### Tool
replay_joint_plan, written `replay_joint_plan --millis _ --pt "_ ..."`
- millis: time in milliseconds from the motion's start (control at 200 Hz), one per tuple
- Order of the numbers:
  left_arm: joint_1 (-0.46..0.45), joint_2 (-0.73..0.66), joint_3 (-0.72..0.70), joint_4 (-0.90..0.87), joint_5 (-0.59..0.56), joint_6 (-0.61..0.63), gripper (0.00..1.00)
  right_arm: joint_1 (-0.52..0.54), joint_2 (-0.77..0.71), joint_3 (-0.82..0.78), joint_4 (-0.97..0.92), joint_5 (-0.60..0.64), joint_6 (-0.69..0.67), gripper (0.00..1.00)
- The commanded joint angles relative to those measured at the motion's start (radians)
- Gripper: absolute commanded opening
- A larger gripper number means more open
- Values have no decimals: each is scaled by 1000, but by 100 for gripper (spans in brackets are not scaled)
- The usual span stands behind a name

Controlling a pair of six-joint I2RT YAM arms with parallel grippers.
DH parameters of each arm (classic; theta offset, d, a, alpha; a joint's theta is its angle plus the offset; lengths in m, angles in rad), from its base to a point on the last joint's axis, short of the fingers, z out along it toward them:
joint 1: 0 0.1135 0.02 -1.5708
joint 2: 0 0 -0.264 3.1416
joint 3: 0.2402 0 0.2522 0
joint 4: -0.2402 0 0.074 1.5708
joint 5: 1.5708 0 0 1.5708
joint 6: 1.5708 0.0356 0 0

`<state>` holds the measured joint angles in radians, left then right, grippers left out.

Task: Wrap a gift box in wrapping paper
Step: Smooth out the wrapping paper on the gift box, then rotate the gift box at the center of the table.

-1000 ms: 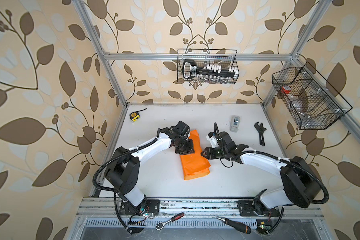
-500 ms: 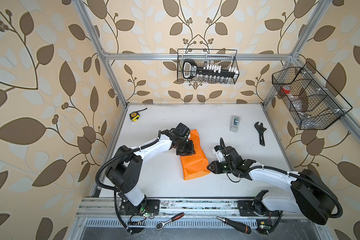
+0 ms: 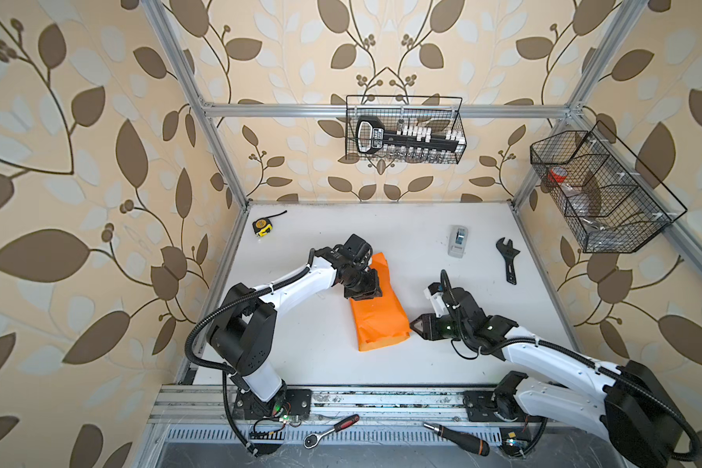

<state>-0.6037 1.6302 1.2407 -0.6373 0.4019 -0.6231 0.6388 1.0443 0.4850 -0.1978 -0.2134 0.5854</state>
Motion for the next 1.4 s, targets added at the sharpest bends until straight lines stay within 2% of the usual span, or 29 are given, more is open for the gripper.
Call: replay_joint_plan --millis 0,65,120,250,320,430,585,810,1145,1395 --pt "-12 -118 75 -142 -70 50 47 -15 -17 69 -79 -13 -51 58" --pt "-13 -168 70 -188 -106 58 57 -23 17 101 -77 -48 -71 60" --pt "-13 -226 37 -217 -144 59 62 -26 56 134 -77 -53 -80 60" --pt "-6 -349 -123 -176 -230 1 63 -56 130 150 33 -129 -64 60" --pt "13 -393 -211 -102 -213 -23 63 -66 178 163 77 -148 -52 60" --pt "62 -403 -297 21 -158 -45 70 -65 245 182 130 -165 -40 60" --pt "112 -305 -325 137 -65 -40 73 -67 318 195 186 -173 -27 60" --pt "120 -172 -299 239 -29 -24 73 -72 405 212 236 -191 -19 60" --pt "143 -11 -182 250 15 13 69 -90 458 246 257 -212 -21 59" --pt "151 40 -108 200 29 44 70 -97 469 251 235 -210 -45 61"
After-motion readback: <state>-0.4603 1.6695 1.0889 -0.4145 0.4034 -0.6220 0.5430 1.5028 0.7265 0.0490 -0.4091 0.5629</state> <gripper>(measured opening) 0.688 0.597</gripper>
